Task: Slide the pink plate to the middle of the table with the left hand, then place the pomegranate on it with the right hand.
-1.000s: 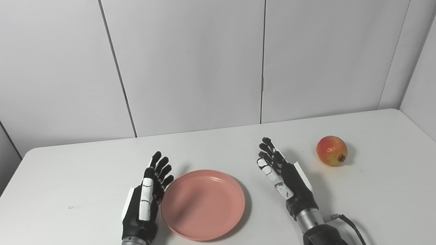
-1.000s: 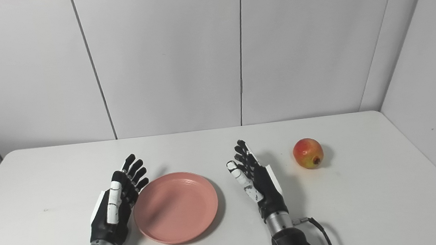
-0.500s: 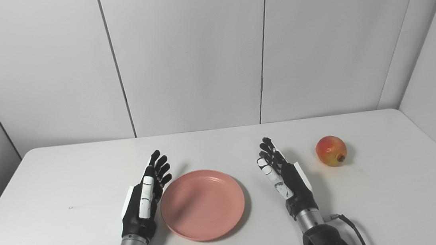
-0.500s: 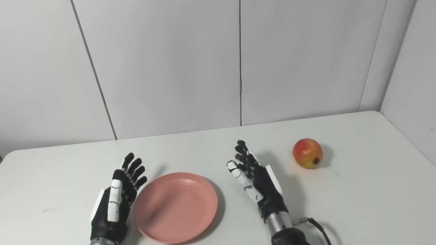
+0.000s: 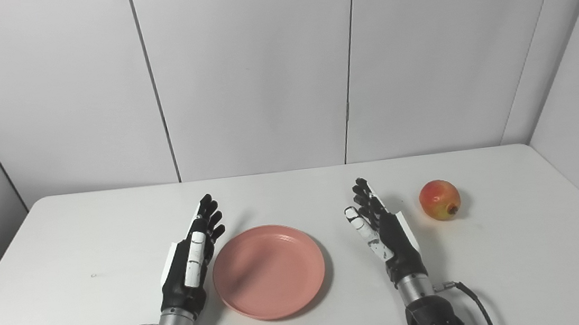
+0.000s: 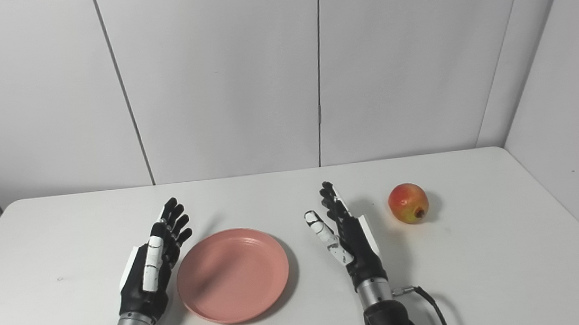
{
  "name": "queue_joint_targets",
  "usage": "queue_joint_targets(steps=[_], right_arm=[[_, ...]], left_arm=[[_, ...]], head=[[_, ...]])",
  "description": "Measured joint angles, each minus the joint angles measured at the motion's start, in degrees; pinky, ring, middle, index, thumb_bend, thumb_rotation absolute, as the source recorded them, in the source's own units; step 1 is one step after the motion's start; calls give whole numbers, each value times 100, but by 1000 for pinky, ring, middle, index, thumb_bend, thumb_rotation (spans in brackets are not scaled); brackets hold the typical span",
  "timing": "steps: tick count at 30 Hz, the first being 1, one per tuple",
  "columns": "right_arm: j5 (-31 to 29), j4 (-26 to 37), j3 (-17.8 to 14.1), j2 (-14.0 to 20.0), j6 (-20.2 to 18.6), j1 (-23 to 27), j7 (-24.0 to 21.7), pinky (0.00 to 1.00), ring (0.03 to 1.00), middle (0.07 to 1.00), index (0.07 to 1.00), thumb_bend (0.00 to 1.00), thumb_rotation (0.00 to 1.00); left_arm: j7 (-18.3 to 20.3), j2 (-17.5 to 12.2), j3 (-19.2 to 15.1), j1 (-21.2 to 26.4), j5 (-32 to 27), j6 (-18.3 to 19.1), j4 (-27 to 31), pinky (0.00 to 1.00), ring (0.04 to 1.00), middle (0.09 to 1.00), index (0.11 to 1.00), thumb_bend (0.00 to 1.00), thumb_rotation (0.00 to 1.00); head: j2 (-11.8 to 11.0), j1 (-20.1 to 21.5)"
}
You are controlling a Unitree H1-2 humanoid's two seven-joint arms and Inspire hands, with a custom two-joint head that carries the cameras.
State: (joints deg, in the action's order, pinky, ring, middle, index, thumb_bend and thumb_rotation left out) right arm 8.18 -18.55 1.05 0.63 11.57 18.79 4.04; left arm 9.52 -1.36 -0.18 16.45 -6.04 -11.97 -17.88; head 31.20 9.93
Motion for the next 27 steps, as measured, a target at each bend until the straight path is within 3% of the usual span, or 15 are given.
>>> queue_joint_targets(steps=[6,11,16,27], right_arm=[[384,80,-206,280,154,159,497,866,904,926,950,622,719],[566,139,-420,516,153,364,826,872,911,932,961,563,655],[697,115,-539,606,147,415,1046,844,892,921,942,625,572],[846,-438,-646,876,149,582,1324,848,887,900,926,717,528]], left_arm=[[-7,0,0,15,20,0,-29,948,979,990,985,668,1000],[-39,-2,1,64,129,-3,-97,944,975,987,982,657,1000],[-64,-1,-1,82,165,-6,-128,942,973,983,979,649,1000],[-59,-10,-6,123,153,-15,-197,953,980,990,991,658,1000]], head=[[-9,9],[-9,26],[-18,88],[-26,193]])
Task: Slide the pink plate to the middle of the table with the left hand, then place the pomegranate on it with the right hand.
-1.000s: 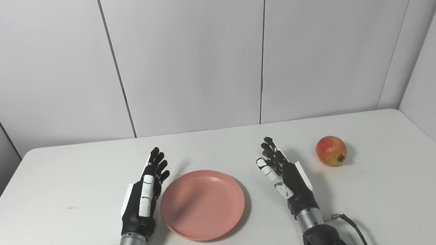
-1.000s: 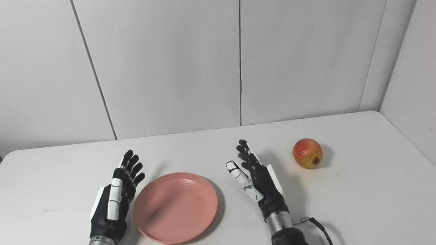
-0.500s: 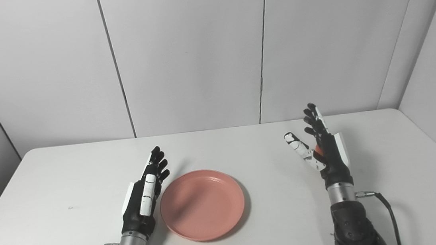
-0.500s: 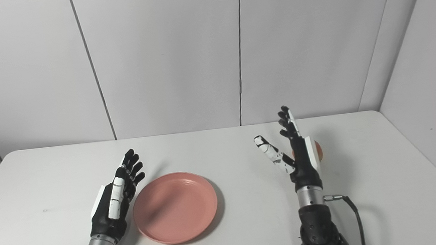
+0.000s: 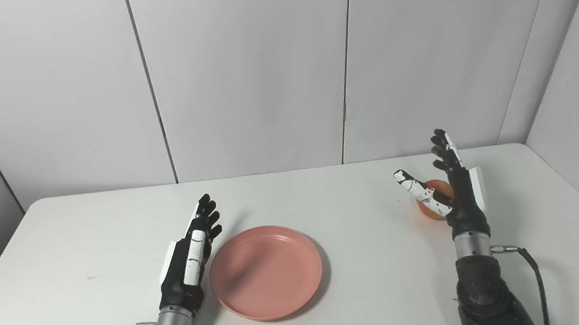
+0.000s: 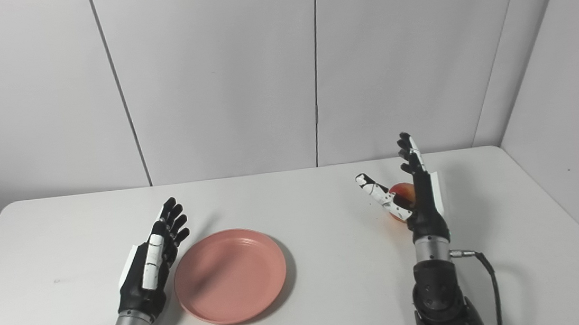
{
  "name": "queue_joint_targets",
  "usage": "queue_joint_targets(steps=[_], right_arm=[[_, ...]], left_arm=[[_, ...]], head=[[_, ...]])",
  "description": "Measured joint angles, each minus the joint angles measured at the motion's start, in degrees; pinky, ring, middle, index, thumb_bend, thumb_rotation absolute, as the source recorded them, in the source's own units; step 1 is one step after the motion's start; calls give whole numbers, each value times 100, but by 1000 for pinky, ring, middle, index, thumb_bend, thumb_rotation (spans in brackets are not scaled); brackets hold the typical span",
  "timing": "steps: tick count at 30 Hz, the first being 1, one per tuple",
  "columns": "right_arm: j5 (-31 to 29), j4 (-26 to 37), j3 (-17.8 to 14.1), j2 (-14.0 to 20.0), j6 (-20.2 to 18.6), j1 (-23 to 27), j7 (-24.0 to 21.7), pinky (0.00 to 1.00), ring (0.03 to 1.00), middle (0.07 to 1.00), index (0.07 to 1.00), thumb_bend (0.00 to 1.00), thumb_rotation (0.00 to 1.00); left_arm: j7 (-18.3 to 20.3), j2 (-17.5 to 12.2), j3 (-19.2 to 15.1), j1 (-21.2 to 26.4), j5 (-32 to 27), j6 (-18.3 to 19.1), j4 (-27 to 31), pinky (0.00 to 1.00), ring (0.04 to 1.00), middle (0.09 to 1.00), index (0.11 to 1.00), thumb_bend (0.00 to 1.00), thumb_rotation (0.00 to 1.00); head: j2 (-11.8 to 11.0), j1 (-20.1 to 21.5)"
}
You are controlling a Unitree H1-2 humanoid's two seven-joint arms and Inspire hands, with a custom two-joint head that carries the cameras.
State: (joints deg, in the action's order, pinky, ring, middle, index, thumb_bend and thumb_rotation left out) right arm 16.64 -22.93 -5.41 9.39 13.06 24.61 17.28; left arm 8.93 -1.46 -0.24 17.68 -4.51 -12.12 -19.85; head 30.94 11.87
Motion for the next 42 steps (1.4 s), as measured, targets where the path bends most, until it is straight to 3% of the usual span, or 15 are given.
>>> queue_joint_targets(steps=[6,14,20,26,35,42], right_arm=[[96,-122,3,136,-1,53,124,822,881,896,924,717,501],[326,-277,40,238,-48,64,177,858,905,911,936,726,520],[523,-264,75,303,-464,68,177,845,906,929,940,732,492],[609,-237,161,380,-857,69,165,823,893,929,935,754,402],[846,-445,391,477,-1123,136,161,790,872,915,925,812,375],[923,-601,484,548,-1286,178,119,771,866,910,917,847,291]], left_arm=[[0,-23,1,69,1,0,-97,968,983,992,990,644,1000],[-49,-32,4,98,115,-7,-141,965,979,990,989,623,1000],[-66,-41,5,99,125,-4,-142,970,982,991,992,621,1000],[-80,-58,24,102,220,-5,-148,963,979,990,993,619,1000],[-78,-104,54,144,238,-7,-219,964,982,993,996,628,1000],[-77,-126,61,165,237,-10,-260,964,981,992,994,632,1000]], head=[[-17,17],[0,35],[9,53],[9,70],[0,62],[26,88]])
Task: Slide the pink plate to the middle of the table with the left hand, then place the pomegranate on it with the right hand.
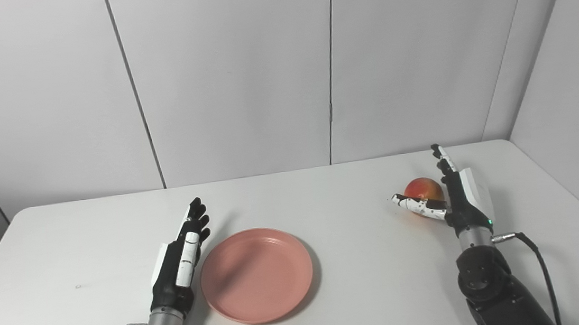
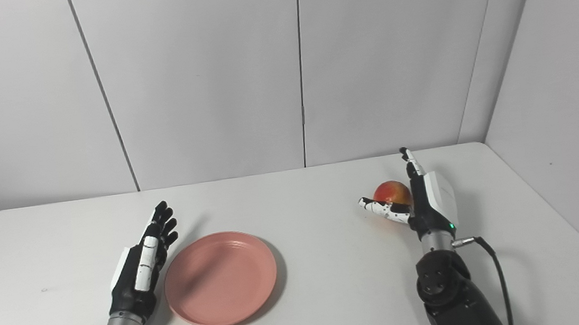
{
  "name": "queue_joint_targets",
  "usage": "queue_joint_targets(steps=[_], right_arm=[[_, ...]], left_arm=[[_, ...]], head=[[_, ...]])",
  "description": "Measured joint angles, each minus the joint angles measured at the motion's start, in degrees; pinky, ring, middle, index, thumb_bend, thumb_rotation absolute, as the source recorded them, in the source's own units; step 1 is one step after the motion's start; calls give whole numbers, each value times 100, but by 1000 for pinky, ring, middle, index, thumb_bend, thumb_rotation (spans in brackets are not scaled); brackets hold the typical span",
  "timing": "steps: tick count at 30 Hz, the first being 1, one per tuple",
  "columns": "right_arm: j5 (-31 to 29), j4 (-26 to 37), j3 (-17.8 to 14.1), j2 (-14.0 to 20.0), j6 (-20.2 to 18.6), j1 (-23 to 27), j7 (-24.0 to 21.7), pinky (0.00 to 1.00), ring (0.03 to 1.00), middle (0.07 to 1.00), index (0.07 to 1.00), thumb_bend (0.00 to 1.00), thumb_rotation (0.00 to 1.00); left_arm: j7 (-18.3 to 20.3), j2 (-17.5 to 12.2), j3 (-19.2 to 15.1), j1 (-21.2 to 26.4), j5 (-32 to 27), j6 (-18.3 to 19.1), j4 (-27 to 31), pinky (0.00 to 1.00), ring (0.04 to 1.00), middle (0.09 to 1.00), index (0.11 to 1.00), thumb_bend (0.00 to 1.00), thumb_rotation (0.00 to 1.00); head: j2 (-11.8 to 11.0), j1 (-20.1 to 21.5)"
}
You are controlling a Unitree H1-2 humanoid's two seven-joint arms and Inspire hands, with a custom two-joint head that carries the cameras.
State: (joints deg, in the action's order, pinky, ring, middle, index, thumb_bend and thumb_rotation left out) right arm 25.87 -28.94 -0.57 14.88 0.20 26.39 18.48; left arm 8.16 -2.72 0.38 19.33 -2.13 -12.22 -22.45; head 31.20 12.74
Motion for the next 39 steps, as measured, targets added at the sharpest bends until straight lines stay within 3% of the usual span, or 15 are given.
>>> queue_joint_targets(steps=[13,18,20,22,25,39], right_arm=[[28,-105,153,4,-180,4,-87,708,814,870,881,790,126],[29,-265,164,4,-180,10,1,676,770,815,815,737,38],[27,-310,161,2,-174,24,72,637,730,782,782,710,7],[24,-370,152,-4,-145,42,231,499,553,626,645,620,1],[21,-396,141,-15,-83,39,472,446,444,521,547,531,0],[95,-376,160,-52,-47,26,910,422,420,505,520,513,0]], left_arm=[[1,-6,16,1,-3,-12,-1,968,981,987,989,633,1000],[-4,-6,18,-3,-1,-12,12,956,974,982,983,633,1000],[-6,-6,19,-3,-1,-12,11,957,973,980,981,634,1000],[-27,-6,21,-3,0,-12,11,954,968,975,976,624,1000],[-71,-6,27,-4,17,-12,17,949,965,972,973,617,1000],[-162,-6,66,-18,141,-10,48,935,960,967,968,613,1000]], head=[[35,17],[44,9],[44,9],[62,0],[79,-9],[132,-158]])
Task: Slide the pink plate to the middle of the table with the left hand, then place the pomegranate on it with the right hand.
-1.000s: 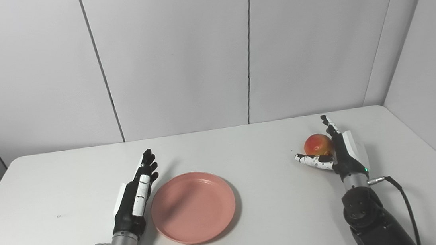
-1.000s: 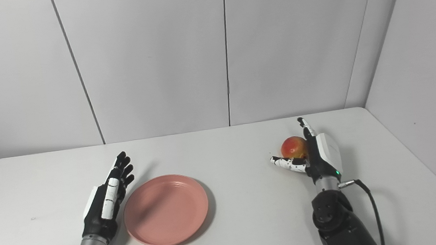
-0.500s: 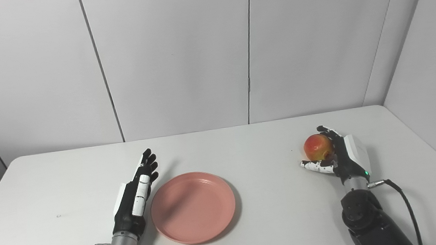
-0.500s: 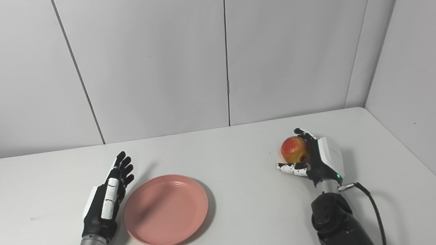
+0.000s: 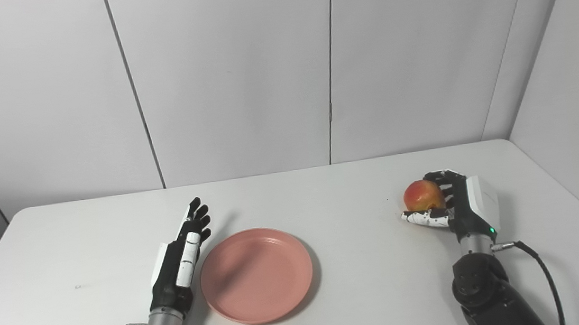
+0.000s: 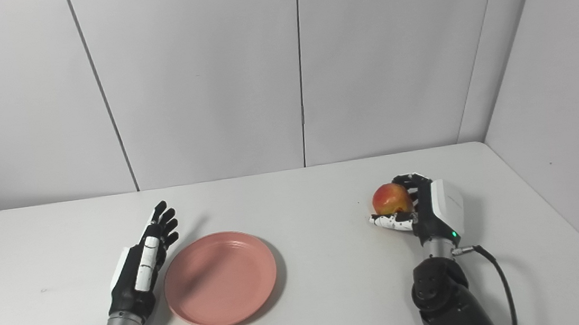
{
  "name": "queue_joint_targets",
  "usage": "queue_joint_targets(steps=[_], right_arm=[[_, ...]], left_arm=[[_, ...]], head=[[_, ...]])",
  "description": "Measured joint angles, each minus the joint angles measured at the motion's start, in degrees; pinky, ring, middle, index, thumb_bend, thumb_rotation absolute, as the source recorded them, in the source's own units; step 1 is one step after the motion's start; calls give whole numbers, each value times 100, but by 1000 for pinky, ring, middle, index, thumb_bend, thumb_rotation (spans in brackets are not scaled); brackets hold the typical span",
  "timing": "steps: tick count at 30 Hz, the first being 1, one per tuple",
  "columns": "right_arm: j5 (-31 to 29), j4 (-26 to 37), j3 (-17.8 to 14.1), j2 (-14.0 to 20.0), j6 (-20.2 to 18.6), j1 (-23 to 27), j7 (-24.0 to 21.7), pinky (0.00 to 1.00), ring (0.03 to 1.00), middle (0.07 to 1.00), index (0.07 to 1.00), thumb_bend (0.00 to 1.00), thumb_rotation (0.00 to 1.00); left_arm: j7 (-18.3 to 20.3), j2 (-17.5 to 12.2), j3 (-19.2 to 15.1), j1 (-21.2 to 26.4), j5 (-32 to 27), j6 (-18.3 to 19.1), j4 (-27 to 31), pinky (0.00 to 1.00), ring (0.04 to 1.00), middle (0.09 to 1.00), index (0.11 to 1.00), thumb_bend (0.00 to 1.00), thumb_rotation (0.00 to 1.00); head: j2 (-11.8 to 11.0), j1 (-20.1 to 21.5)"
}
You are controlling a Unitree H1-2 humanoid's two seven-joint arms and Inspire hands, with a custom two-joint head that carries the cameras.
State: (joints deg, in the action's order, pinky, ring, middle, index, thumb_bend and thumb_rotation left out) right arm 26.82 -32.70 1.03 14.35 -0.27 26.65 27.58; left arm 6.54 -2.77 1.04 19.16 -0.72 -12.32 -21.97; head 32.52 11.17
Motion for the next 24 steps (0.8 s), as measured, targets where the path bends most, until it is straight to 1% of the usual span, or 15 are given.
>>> queue_joint_targets(steps=[4,7,9,10,11,13,14,17,19,21,24], right_arm=[[-45,-1,-2,10,114,-9,0,424,422,506,519,514,0],[-83,-1,-4,21,127,-12,-1,427,423,506,517,514,0],[-98,2,-10,34,127,-18,-2,426,423,506,516,514,0],[-101,10,-10,43,128,-24,-2,429,425,505,515,515,0],[-105,15,-10,54,142,-29,-2,426,423,500,519,515,0],[-120,15,-11,82,292,-37,-2,422,422,497,521,515,0],[-133,25,-13,97,351,-40,-2,419,421,496,524,515,0],[-205,183,-40,109,353,-74,-20,416,419,494,528,514,0],[-249,324,-49,112,353,-90,-90,417,421,492,527,515,0],[-274,431,-47,114,364,-95,-152,417,423,491,526,515,0],[-322,549,-56,153,411,-126,-231,401,416,488,534,514,0]], left_arm=[[-62,2,26,-9,86,4,16,925,955,963,963,618,1000],[-161,8,60,-10,220,8,18,911,948,959,960,623,1000],[-215,18,74,-10,246,8,18,909,947,958,961,631,1000],[-234,26,79,-10,270,8,18,909,946,958,960,642,1000],[-264,32,80,-10,320,8,18,907,944,955,958,648,1000],[-354,37,100,-15,402,8,26,896,935,947,951,656,1000],[-415,46,110,-21,480,12,38,898,937,948,952,653,1000],[-451,110,137,-51,489,39,97,935,967,973,972,626,1000],[-429,179,171,-57,460,71,107,949,977,982,979,618,1000],[-399,225,205,-54,453,75,98,959,983,987,982,612,1000],[-394,281,219,-41,454,76,84,983,993,993,987,626,1000]], head=[[0,-97],[0,-220],[0,-220],[9,-333],[9,-352],[18,-562],[18,-563],[0,-755],[0,-756],[-9,-940],[-9,-994]])
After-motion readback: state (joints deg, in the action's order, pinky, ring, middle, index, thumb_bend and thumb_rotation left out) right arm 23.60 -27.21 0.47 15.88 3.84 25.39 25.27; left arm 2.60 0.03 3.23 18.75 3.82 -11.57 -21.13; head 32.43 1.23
